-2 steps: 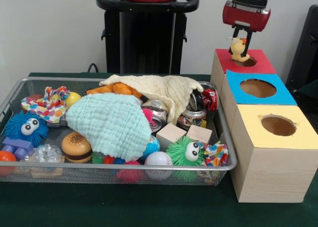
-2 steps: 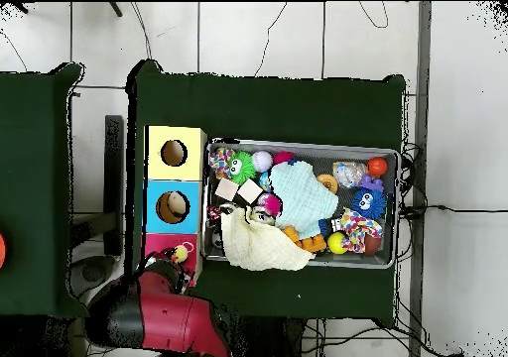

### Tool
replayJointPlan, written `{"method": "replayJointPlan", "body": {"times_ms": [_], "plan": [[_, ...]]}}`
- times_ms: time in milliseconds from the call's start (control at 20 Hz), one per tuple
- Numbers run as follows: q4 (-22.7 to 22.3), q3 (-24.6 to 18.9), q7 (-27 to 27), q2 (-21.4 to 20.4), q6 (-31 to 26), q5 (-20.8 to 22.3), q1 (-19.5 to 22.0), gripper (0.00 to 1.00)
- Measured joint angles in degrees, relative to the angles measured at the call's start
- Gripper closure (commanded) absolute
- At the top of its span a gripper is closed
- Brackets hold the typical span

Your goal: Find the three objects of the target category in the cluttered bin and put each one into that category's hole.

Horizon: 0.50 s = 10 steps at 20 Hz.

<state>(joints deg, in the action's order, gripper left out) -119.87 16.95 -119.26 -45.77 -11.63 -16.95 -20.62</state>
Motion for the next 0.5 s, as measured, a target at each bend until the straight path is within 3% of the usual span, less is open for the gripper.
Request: {"method": "replayJointPlan", "body": {"times_ms": [500], "plan": [[-0.02, 0.02, 0.00, 0.01, 0.00, -1.60, 2.18, 1.00]]}}
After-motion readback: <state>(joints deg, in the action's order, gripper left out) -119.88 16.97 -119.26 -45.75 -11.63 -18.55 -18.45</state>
